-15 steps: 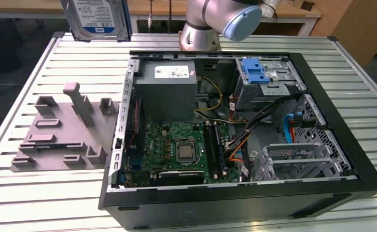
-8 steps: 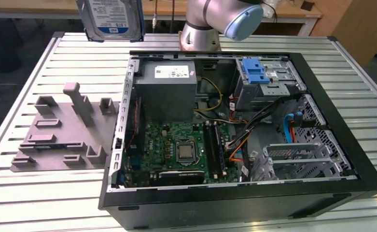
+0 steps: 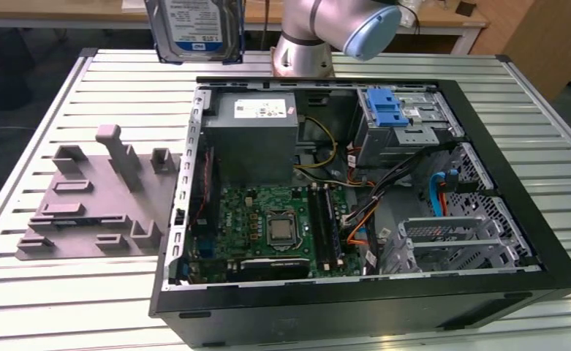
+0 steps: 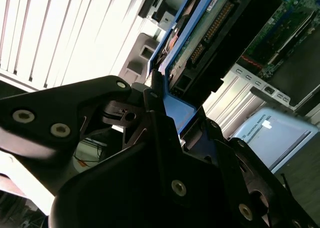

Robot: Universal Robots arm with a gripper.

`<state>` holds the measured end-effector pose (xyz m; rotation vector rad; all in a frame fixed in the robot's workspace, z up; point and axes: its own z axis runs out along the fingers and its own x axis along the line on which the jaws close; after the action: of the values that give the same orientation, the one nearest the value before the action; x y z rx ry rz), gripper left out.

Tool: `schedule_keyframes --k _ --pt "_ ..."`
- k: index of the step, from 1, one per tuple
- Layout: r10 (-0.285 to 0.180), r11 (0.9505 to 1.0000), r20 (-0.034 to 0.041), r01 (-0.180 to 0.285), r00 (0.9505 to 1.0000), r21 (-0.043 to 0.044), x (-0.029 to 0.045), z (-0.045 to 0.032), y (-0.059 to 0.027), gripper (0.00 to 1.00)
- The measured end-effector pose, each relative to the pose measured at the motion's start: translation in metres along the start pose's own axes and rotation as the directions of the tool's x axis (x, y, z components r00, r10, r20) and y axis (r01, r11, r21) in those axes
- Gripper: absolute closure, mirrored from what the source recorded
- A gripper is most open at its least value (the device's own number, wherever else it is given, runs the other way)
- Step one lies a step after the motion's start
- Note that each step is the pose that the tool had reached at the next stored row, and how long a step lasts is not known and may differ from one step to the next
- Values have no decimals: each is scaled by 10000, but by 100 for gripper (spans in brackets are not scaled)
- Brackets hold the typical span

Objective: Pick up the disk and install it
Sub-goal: 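Pick up the disk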

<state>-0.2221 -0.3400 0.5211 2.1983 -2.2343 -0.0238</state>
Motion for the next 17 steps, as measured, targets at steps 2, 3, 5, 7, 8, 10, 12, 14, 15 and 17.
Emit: schedule_keyframes --k 2,3,5,7,8,10,12,14,15,17 --pt "0 10000 0 0 10000 -6 17 -1 -64 64" --pt "1 10000 0 -1 10000 -8 28 -1 -89 64" --pt "0 10000 1 0 10000 -11 53 -2 -131 64" --pt "-1 10000 0 1 10000 -13 79 -2 -166 64" --pt "0 10000 0 0 10000 -14 93 -2 -181 64" --pt "1 10000 0 -1 10000 -14 123 -2 -207 64" --pt "-1 10000 -1 1 10000 -16 136 -2 -229 64" --pt "-1 10000 0 1 10000 -15 138 -3 -247 64" --pt "0 10000 -1 0 10000 -15 138 -3 -254 64" --pt "0 10000 0 0 10000 -15 138 -3 -267 64"
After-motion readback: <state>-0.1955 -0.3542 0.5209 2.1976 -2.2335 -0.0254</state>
